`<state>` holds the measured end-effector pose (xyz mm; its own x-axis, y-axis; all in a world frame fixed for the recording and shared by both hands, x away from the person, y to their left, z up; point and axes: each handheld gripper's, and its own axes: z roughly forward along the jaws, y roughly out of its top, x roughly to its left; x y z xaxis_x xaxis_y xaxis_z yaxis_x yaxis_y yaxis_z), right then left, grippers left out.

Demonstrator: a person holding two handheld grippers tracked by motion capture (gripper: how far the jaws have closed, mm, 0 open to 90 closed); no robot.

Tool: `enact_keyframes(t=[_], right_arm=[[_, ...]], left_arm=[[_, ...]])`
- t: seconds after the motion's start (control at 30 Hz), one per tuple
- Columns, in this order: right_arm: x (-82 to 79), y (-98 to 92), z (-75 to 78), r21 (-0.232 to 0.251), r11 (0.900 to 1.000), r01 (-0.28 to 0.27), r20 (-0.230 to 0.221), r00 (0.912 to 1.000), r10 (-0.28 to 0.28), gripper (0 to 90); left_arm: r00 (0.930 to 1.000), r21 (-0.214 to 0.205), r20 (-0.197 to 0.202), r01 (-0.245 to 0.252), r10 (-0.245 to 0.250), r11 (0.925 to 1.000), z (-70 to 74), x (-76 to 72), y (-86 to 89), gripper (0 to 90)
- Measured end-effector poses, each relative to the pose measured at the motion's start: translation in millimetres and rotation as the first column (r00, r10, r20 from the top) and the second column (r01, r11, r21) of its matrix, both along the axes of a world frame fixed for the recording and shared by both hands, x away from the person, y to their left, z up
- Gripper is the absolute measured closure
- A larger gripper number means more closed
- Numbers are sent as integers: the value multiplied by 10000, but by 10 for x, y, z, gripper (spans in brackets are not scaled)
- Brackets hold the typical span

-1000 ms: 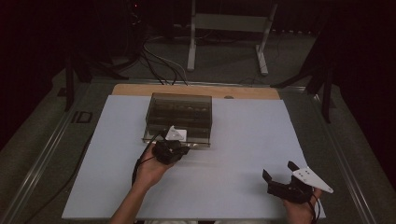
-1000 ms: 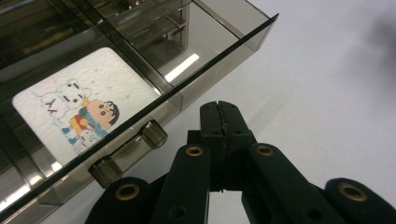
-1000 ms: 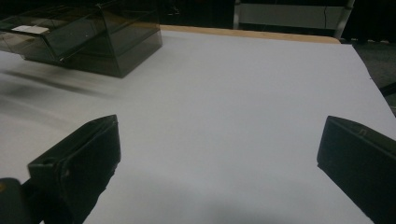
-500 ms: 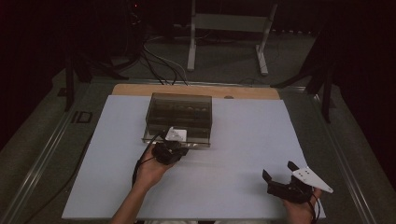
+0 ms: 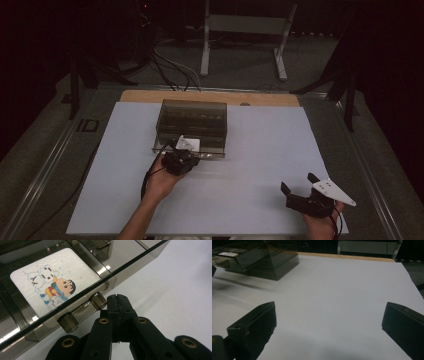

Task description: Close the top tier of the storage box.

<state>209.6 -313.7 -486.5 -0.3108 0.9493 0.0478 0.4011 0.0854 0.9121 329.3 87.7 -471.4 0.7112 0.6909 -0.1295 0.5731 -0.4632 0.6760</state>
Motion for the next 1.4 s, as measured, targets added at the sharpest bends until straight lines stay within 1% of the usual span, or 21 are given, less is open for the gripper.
enact_keyframes(t=[0.4, 0.77, 0.83, 0.9, 0.93, 1.07, 1.4], right_arm=[[-1, -3, 1, -8, 10000, 15, 0, 10000, -15, 0], [0, -3, 1, -6, 10000, 56, -19, 10000, -56, 0], [0, -4, 0, -11, 10000, 58, -23, 10000, -58, 0], [0, -4, 1, -4, 10000, 62, -17, 10000, -62, 0], [1, -4, 1, -7, 10000, 58, -21, 10000, -58, 0], [-1, -2, 1, -13, 10000, 51, -16, 10000, -51, 0], [3, 1, -3, -28, 10000, 44, -41, 10000, -44, 0]], left_arm=[[10000, 6, 36, -1, 1, 10000, 2, -8, 6, 900], [10000, -22, 17, -38, 38, 10000, -7, 31, -32, 900], [10000, -51, 49, -65, 65, 10000, -3, 39, -43, 900], [9999, 18, 75, -101, 100, 9999, 1, 47, -47, 900], [9999, -65, 46, -131, 131, 9999, 0, 53, -48, 900], [9998, -80, 63, -202, 202, 9998, 2, 73, -55, 900], [9991, -37, 113, -403, 403, 9992, 25, 128, -59, 900]])
